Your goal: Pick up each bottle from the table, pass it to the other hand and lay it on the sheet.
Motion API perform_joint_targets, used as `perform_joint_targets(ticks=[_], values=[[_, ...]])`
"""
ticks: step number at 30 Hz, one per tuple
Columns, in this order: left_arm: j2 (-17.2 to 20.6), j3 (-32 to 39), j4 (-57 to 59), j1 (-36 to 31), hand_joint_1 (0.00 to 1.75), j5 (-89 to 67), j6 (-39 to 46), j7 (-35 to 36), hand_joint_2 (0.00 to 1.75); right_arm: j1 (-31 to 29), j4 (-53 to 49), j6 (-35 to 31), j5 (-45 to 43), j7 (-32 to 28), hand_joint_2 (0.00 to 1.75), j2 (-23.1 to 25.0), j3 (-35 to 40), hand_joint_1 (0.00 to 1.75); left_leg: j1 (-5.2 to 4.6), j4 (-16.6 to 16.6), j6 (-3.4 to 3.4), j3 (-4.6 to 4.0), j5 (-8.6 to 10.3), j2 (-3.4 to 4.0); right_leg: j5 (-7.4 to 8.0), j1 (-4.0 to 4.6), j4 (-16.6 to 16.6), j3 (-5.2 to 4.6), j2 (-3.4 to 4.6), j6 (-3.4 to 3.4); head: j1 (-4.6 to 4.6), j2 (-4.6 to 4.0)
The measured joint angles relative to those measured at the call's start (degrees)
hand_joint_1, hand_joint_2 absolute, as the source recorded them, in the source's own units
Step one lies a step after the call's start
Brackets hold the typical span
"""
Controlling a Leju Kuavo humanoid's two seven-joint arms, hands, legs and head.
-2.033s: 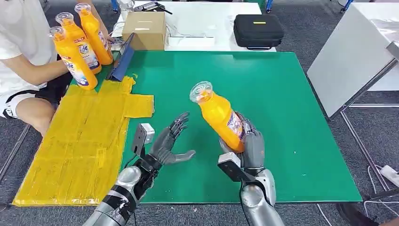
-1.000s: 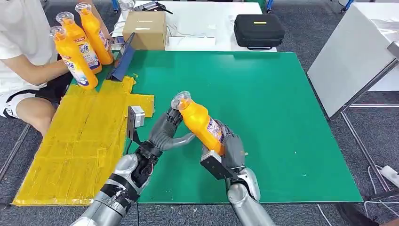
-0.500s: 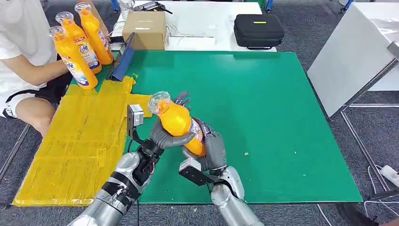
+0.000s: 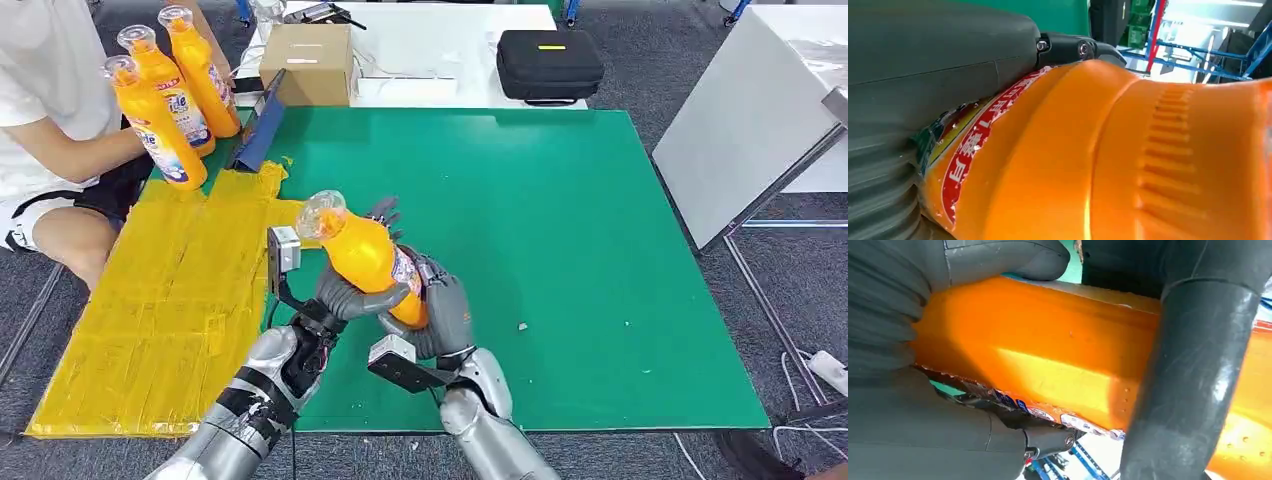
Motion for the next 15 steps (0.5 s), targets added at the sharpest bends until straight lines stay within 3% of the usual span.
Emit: perform_joint_targets(ticks=[4, 5, 6, 15], values=[[0.0, 0.0, 0.0, 0.06, 0.0, 0.0, 0.11, 0.0, 1.75, -0.06, 0.0, -0.02, -0.09, 0.0, 1.75, 0.0, 0.2, 1.75, 0.0, 0.0, 0.0, 0.0, 0.0, 0.0, 0.0, 0.0, 0.0, 0.0, 0.0, 0.0, 0.02, 0.0], [0.0, 0.0, 0.0, 0.08, 0.19, 0.0, 0.11, 0.0, 1.75, -0.07, 0.0, -0.02, -0.09, 0.0, 1.75, 0.0, 0.22, 1.75, 0.0, 0.0, 0.0, 0.0, 0.0, 0.0, 0.0, 0.0, 0.0, 0.0, 0.0, -0.01, 0.0, 0.0], [0.0, 0.0, 0.0, 0.09, 1.75, 0.0, 0.11, 0.0, 1.75, -0.07, 0.0, -0.02, -0.09, 0.0, 1.75, 0.0, 0.26, 1.75, 0.0, 0.0, 0.0, 0.0, 0.0, 0.0, -0.01, 0.0, 0.0, 0.0, 0.0, -0.01, 0.02, 0.0], [-0.04, 0.53, -2.54, 2.04, 1.75, -1.18, 5.69, -2.01, 1.75, -0.66, 1.29, -0.09, -1.66, 0.04, 1.75, 0.0, 1.64, 1.75, 0.0, 0.0, 0.0, 0.0, 0.0, 0.0, -0.01, 0.0, 0.0, 0.0, 0.0, -0.01, 0.02, 0.0]])
